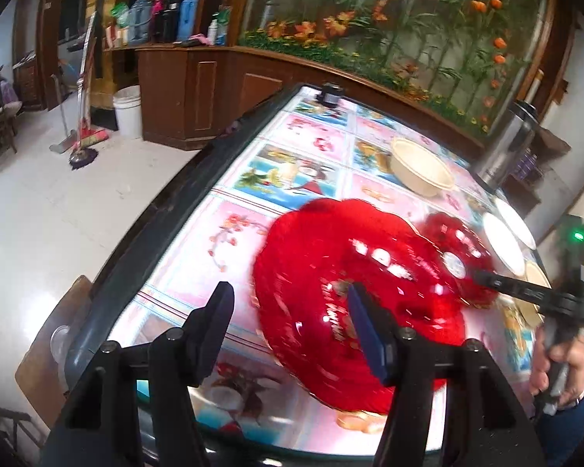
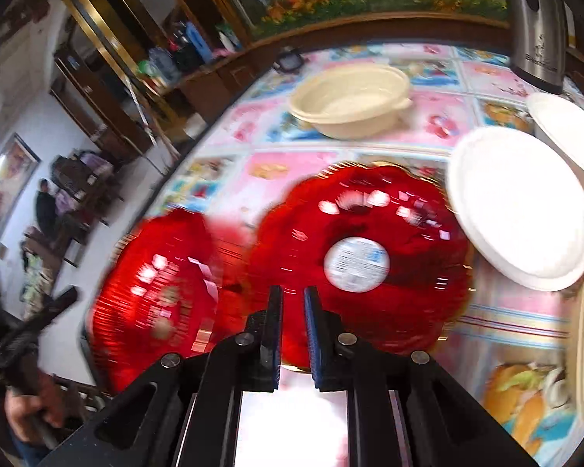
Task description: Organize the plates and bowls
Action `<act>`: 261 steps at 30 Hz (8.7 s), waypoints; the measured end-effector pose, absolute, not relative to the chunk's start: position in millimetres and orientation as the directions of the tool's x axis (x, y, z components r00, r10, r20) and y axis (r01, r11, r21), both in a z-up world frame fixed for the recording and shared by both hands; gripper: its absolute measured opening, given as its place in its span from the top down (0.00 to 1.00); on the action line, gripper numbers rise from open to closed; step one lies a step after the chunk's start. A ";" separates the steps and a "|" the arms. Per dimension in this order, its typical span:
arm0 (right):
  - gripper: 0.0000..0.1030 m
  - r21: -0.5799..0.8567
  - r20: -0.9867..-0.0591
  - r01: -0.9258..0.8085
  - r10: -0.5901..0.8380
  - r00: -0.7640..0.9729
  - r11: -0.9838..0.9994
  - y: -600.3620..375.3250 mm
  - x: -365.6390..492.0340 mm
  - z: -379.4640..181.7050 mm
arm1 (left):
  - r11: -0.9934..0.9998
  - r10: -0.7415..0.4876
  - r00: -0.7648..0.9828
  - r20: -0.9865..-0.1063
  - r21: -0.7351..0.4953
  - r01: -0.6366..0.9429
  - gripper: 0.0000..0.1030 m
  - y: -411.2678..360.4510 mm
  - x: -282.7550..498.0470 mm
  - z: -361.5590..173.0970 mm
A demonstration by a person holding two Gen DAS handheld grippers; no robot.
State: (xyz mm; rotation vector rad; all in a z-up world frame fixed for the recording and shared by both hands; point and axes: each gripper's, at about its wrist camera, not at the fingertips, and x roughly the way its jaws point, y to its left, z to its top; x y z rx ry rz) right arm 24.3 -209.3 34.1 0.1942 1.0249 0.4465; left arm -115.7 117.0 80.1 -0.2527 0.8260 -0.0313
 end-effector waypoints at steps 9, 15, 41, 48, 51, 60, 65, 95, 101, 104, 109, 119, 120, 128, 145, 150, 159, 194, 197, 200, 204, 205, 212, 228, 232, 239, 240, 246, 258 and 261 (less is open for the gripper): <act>0.86 0.286 -0.829 -0.294 0.390 0.402 0.912 -223.6 9.3 13.2 | 0.976 -0.195 0.679 -0.708 -0.211 0.060 0.41 71.0 -127.5 90.3; 0.86 0.260 -0.854 -0.319 0.371 0.365 0.912 -242.7 -24.7 13.4 | 0.971 -0.234 0.678 -0.697 -0.208 0.121 0.41 49.4 -132.1 96.5; 0.87 0.379 -0.745 -0.146 0.395 0.538 0.914 -364.1 -106.7 25.9 | 0.930 -0.251 0.543 -0.801 -0.044 0.365 0.41 -114.7 -88.5 56.1; 0.87 0.428 -0.733 -0.135 0.431 0.527 0.894 -369.5 -99.6 17.3 | 0.930 -0.238 0.489 -0.839 -0.052 0.364 0.52 -127.1 -64.8 35.3; 0.87 0.444 -0.729 -0.133 0.444 0.521 0.886 -369.5 -98.0 17.7 | 0.930 -0.226 0.478 -0.849 -0.042 0.364 0.56 -128.9 -63.7 28.1; 0.87 0.467 -0.729 -0.125 0.461 0.506 0.876 -367.0 -95.7 16.0 | 0.929 -0.227 0.495 -0.839 -0.034 0.368 0.56 -130.0 -71.3 26.9; 0.86 0.521 -0.710 -0.105 0.499 0.496 0.847 -365.6 -91.1 6.7 | 0.918 -0.228 0.516 -0.826 -0.005 0.397 0.57 -141.6 -80.7 29.5; 0.87 0.440 -0.679 -0.168 0.449 0.580 0.882 -344.9 -97.5 50.6 | 0.936 -0.277 0.594 -0.756 -0.073 0.344 0.56 -105.2 -98.2 71.6; 0.87 0.409 -0.668 -0.237 0.466 0.580 0.881 -314.9 -88.1 67.5 | 0.955 -0.258 0.627 -0.735 -0.097 0.279 0.56 -69.0 -100.2 81.7; 0.87 0.399 -0.663 -0.277 0.483 0.572 0.874 -292.5 -80.0 73.6 | 0.968 -0.232 0.647 -0.727 -0.104 0.230 0.56 -45.3 -101.4 85.4; 0.87 0.384 -0.665 -0.352 0.520 0.536 0.854 -245.3 -65.1 76.3 | 0.984 -0.179 0.670 -0.721 -0.126 0.128 0.56 4.2 -103.6 84.9; 0.87 0.354 -0.712 -0.428 0.536 0.453 0.832 -164.0 -30.3 52.7 | 0.990 -0.093 0.652 -0.753 -0.142 -0.022 0.56 67.9 -97.2 61.8; 0.87 0.346 -0.718 -0.431 0.531 0.450 0.833 -159.3 -27.9 50.3 | 0.990 -0.088 0.648 -0.757 -0.141 -0.030 0.56 71.4 -95.2 58.6; 0.86 0.286 -0.763 -0.435 0.478 0.435 0.854 -137.3 -12.4 34.4 | 0.992 -0.054 0.625 -0.779 -0.114 -0.057 0.54 78.3 -84.9 45.2; 0.63 0.275 -0.788 -0.465 0.474 0.393 0.842 -119.7 -11.8 35.5 | 0.991 -0.083 0.607 -0.791 -0.129 -0.032 0.25 72.8 -81.7 46.6; 0.56 0.294 -0.778 -0.462 0.490 0.394 0.837 -123.5 -15.0 40.6 | 0.991 -0.088 0.611 -0.787 -0.133 -0.030 0.20 72.4 -83.4 50.4; 0.56 0.364 -0.720 -0.447 0.551 0.422 0.817 -153.5 -27.0 59.8 | 0.990 -0.084 0.635 -0.768 -0.135 -0.032 0.19 75.0 -92.6 61.9; 0.49 0.381 -0.719 -0.387 0.532 0.447 0.840 -276.8 -74.2 84.2 | 0.964 -0.263 0.646 -0.717 -0.173 0.201 0.18 -8.2 -109.3 92.4; 0.49 0.347 -0.686 -0.290 0.453 0.569 0.892 -307.0 -82.5 92.2 | 0.951 -0.305 0.635 -0.710 -0.197 0.237 0.18 -19.6 -103.0 97.7; 0.54 0.365 -0.683 -0.197 0.406 0.607 0.910 -330.7 -79.2 83.3 | 0.939 -0.331 0.610 -0.720 -0.188 0.288 0.39 -41.9 -89.1 100.4; 0.74 0.438 -0.690 -0.126 0.422 0.587 0.890 -348.3 -70.3 63.2 | 0.929 -0.327 0.538 -0.777 -0.161 0.333 0.60 -77.8 -59.1 89.6; 0.74 0.441 -0.697 -0.111 0.418 0.583 0.891 -351.3 -70.6 58.2 | 0.926 -0.333 0.527 -0.782 -0.165 0.340 0.60 -83.8 -54.0 87.8; 0.74 0.510 -0.693 -0.093 0.472 0.545 0.855 -357.4 -69.1 37.2 | 0.932 -0.264 0.482 -0.835 -0.092 0.351 0.60 -114.6 -28.4 67.1; 0.90 0.526 -0.682 -0.111 0.497 0.537 0.843 -350.6 -66.4 31.0 | 0.912 -0.279 0.477 -0.834 -0.074 0.403 0.77 -134.8 -53.6 56.7; 0.90 0.531 -0.673 -0.119 0.503 0.543 0.839 -350.5 -68.9 36.5 | 0.914 -0.283 0.493 -0.823 -0.077 0.397 0.77 -131.4 -57.2 63.3; 0.90 0.522 -0.657 -0.165 0.518 0.547 0.837 -332.1 -69.3 55.4 | 0.928 -0.279 0.543 -0.792 -0.078 0.364 0.75 -109.7 -65.6 81.6; 0.90 0.521 -0.654 -0.177 0.523 0.546 0.835 -328.1 -68.6 59.1 | 0.931 -0.277 0.552 -0.787 -0.079 0.355 0.75 -104.2 -67.0 84.6; 0.90 0.502 -0.640 -0.245 0.547 0.540 0.829 -297.2 -63.5 77.7 | 0.952 -0.258 0.596 -0.761 -0.096 0.290 0.72 -66.6 -74.3 96.8; 0.89 0.485 -0.661 -0.373 0.611 0.436 0.791 -202.7 -44.0 76.6 | 0.986 -0.164 0.658 -0.735 -0.114 0.119 0.67 27.5 -87.0 103.8; 0.89 0.488 -0.669 -0.394 0.624 0.404 0.779 -179.6 -39.9 71.8 | 0.989 -0.149 0.658 -0.739 -0.127 0.081 0.67 49.1 -87.3 99.4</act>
